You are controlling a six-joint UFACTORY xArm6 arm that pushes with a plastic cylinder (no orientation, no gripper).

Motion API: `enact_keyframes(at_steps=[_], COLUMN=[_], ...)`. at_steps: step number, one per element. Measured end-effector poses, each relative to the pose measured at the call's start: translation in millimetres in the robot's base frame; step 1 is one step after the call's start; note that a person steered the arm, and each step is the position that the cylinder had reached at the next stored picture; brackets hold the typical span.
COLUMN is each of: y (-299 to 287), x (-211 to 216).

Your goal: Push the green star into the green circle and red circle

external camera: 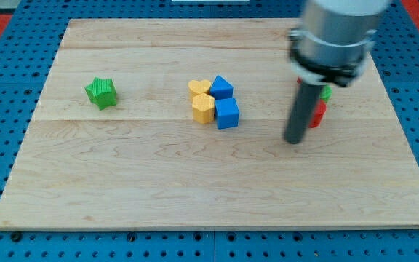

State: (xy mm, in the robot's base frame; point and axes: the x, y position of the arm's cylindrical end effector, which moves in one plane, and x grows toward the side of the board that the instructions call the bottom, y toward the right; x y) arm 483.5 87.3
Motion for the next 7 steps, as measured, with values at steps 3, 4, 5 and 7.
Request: enact_keyframes(at_steps=[3,4,5,7], y=[-205.1,-211.2,-248.9,-277.8], x=[-19.6,-26.1,-55.6,-73.3])
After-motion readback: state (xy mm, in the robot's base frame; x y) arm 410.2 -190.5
